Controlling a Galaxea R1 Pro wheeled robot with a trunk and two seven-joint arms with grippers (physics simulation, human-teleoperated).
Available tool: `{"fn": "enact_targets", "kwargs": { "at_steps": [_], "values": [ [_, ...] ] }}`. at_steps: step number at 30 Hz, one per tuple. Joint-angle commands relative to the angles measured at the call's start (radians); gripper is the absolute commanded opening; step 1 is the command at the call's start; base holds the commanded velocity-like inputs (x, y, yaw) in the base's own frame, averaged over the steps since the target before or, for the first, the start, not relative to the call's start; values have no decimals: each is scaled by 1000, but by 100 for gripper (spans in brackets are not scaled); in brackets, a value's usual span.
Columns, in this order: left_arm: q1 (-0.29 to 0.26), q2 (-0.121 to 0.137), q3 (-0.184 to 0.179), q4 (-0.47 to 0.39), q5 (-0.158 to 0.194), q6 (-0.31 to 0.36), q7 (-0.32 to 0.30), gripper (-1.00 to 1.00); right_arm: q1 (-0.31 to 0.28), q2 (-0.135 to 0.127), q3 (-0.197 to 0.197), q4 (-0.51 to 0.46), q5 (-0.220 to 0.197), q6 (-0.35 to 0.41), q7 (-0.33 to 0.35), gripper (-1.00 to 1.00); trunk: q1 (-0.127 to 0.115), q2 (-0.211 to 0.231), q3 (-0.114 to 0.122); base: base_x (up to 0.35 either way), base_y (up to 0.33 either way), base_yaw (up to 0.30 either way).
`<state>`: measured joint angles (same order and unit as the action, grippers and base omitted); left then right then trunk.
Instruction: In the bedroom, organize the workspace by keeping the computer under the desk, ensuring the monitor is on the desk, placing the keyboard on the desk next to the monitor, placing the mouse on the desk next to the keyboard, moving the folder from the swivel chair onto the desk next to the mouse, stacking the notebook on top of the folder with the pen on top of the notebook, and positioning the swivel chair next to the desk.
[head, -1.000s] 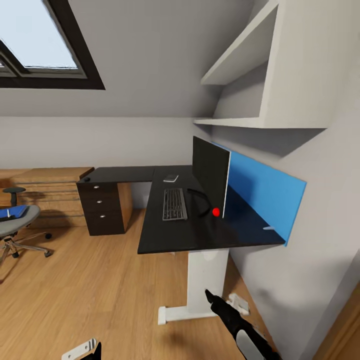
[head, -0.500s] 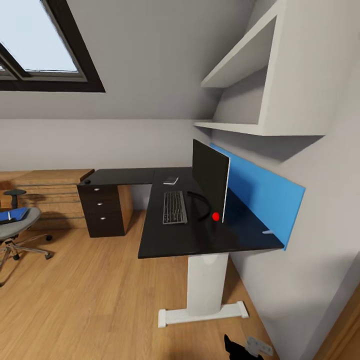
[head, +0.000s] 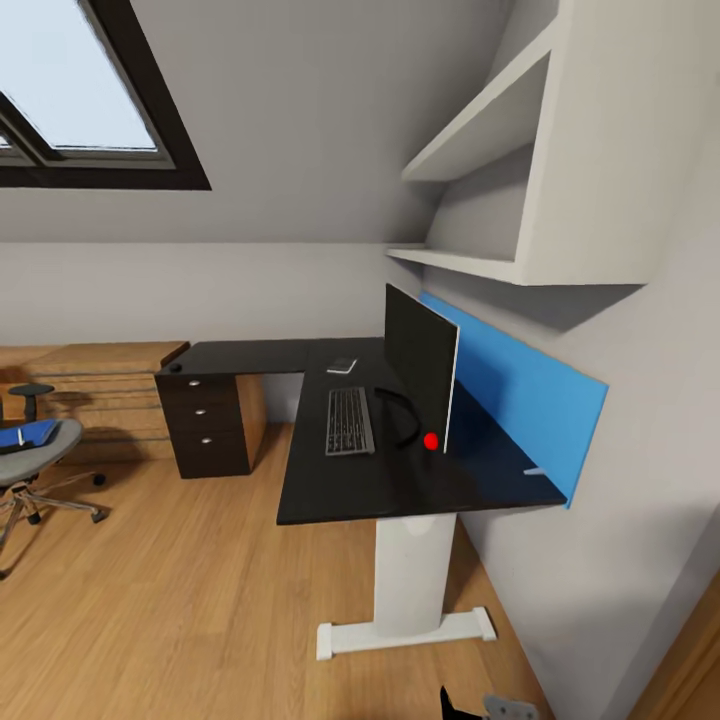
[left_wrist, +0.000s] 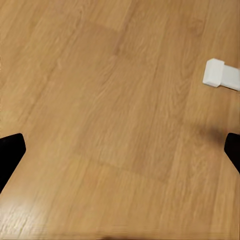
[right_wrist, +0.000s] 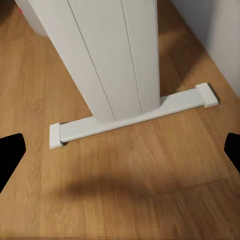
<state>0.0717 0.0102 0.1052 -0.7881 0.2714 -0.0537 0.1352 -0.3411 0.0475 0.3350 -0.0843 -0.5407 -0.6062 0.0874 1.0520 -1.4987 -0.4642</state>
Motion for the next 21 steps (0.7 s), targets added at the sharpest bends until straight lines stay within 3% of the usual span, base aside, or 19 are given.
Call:
{"fn": "enact_targets", "kwargs": {
  "at_steps": [1, 10, 12, 13, 21],
  "values": [
    [0, 1, -3, 1, 11, -2, 3, 100, -1, 3, 1, 4, -10, -4, 9, 100, -4, 7, 2, 0, 0, 0],
    [0, 1, -4, 47, 5, 3, 4, 100, -1, 13, 0, 8, -9, -11, 7, 100, -38, 70, 31, 0, 0, 0],
    [1, -1, -4, 76, -39, -4, 3, 100, -1, 22, 1, 13, -11, -9, 1, 100, -38, 70, 31, 0, 0, 111],
    [2, -1, -4, 80, -45, -5, 3, 100, -1, 24, 1, 13, -11, -9, -2, 100, -38, 70, 31, 0, 0, 241],
    [2, -6, -5, 99, -49, -6, -2, 100, -1, 27, 3, 14, -6, -10, -40, 100, -38, 70, 31, 13, 206, 105]
  ]
}}
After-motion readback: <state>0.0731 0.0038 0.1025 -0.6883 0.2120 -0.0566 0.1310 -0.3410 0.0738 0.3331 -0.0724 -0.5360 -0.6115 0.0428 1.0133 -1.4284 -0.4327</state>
